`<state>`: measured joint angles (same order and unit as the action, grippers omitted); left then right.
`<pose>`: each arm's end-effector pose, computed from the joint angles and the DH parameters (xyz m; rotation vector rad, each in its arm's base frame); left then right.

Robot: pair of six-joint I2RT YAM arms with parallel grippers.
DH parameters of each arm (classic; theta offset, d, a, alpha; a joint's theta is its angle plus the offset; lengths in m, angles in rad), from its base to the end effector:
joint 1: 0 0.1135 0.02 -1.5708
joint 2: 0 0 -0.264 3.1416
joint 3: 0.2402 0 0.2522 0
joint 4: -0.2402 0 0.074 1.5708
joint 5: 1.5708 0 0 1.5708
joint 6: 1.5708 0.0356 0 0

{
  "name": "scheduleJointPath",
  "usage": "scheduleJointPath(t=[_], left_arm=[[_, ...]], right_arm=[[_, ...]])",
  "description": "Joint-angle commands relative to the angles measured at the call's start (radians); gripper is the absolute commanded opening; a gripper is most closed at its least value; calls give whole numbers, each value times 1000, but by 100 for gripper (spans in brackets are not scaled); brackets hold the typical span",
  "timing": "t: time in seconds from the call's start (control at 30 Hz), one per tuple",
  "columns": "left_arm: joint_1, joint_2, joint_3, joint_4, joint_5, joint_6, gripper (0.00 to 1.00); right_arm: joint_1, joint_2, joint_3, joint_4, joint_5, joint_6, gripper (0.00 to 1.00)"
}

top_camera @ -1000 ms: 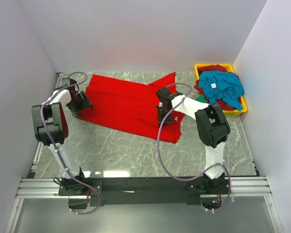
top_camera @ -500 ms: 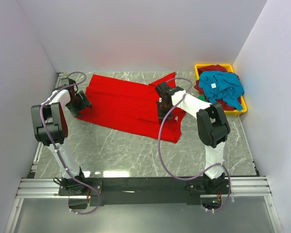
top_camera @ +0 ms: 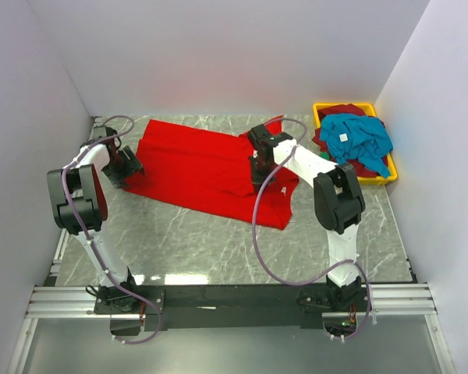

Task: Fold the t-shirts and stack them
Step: Fold the tshirt

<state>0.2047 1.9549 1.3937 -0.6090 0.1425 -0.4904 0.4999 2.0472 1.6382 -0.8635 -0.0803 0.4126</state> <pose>0.3935 0.0765 0.1781 -0.9000 2.6015 -0.2740 0.3689 0.2047 0.2011 -0.1437 2.8908 0.2960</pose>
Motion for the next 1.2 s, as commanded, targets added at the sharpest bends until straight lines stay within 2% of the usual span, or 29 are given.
scheduleJointPath(t=[0.0, 0.17, 0.47, 1.17], left_arm=[[7, -30, -5, 20, 20, 15, 73], [21, -24, -4, 18, 20, 15, 73], [29, -4, 5, 17, 28, 13, 73], [35, 3, 10, 3, 16, 21, 73]], right_arm=[[2, 24, 69, -23, 8, -18, 6], [-6, 74, 135, -32, -3, -24, 3], [-20, 195, 365, -69, 23, -41, 2], [-31, 298, 517, 0, 25, -66, 3]])
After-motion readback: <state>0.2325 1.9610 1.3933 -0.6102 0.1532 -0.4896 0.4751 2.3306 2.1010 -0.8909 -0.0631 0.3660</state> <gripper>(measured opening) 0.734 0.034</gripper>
